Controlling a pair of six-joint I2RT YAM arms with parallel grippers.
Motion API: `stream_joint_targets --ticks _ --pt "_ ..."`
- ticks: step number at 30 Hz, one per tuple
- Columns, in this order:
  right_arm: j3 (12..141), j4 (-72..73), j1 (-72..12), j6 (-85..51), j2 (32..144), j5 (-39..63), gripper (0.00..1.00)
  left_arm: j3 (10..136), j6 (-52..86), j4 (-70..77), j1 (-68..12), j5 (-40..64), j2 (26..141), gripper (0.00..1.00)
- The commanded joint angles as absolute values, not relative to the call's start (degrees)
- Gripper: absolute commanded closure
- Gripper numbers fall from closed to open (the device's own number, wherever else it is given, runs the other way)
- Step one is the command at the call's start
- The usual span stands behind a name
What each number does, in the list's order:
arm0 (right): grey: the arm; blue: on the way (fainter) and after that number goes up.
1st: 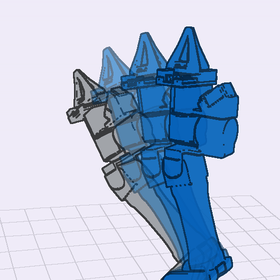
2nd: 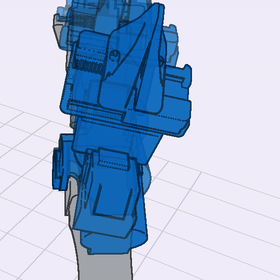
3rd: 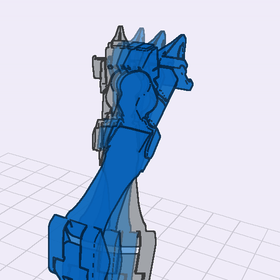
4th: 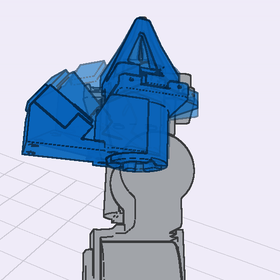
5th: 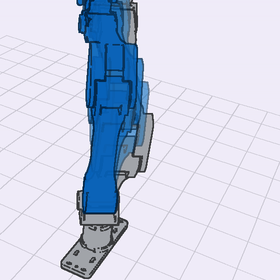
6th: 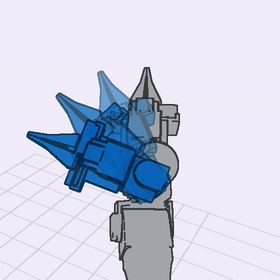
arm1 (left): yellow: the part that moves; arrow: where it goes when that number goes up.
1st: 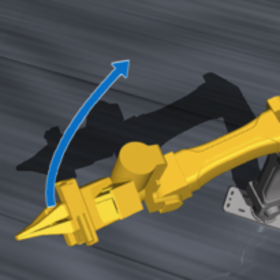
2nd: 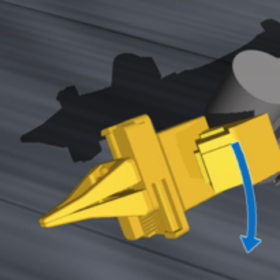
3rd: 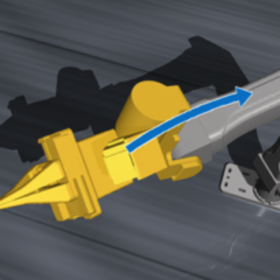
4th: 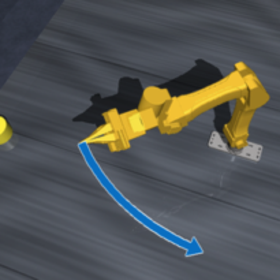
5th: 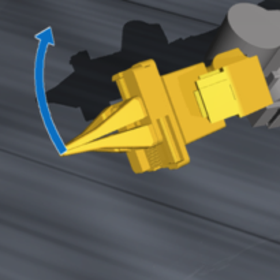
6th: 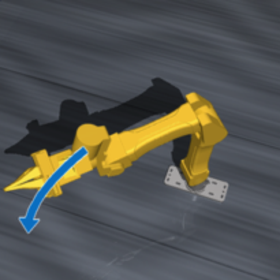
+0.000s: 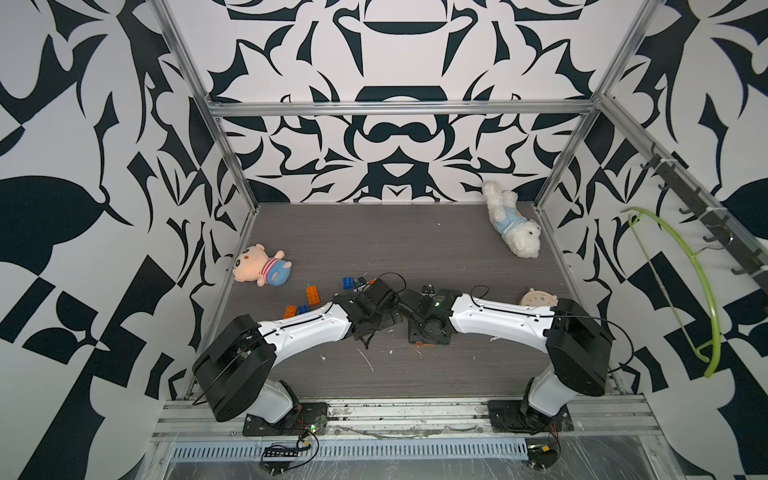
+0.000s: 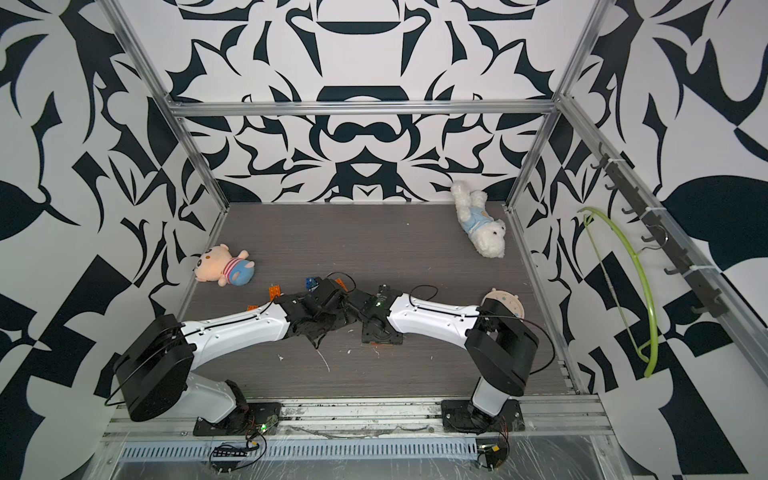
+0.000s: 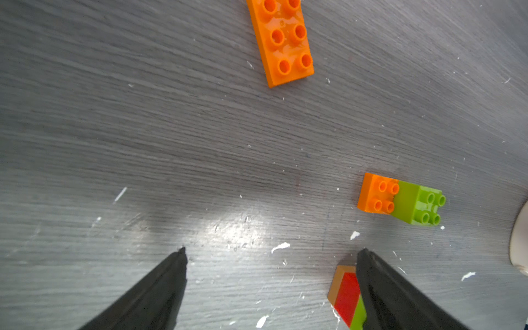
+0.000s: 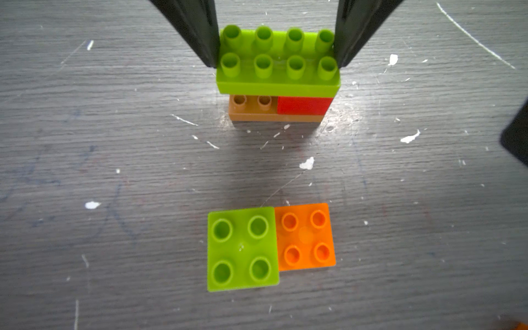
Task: Assemble the number 5 with lego
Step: Assemble the lego brick with the lego brick.
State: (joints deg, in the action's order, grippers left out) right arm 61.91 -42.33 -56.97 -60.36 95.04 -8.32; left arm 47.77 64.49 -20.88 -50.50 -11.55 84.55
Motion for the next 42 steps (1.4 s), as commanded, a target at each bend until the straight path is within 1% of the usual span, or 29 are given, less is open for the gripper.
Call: stream_joint_targets --ticks 1,11,13,20,26,30,42 --pt "58.93 -42.98 -56.87 -61.00 97.57 -7.38 0.37 49.55 63.81 -22.57 -50.27 -11.55 85.06 0.01" --pt "60.13 -43.80 -56.87 -60.44 96.54 -8.09 0.35 50.03 63.64 -22.68 -50.27 -11.13 85.37 0.01" --pt "60.85 -44.26 -56.87 -60.24 95.56 -8.54 0.33 50.09 63.47 -22.73 -50.25 -11.15 85.27 0.01" --pt "61.77 -45.00 -56.87 -59.74 91.42 -10.09 0.21 49.97 62.67 -21.98 -50.27 -11.24 83.94 0.01" --pt "58.93 -41.52 -56.70 -60.50 90.65 -8.86 0.16 49.60 63.00 -21.89 -50.27 -11.71 83.56 0.01" --pt "58.87 -39.90 -56.53 -60.06 92.72 -7.51 0.15 49.22 63.11 -21.80 -50.27 -11.75 83.35 0.01" --pt "58.56 -37.13 -55.99 -59.65 97.04 -6.42 0.16 48.49 63.34 -22.15 -50.27 -12.57 82.60 0.01"
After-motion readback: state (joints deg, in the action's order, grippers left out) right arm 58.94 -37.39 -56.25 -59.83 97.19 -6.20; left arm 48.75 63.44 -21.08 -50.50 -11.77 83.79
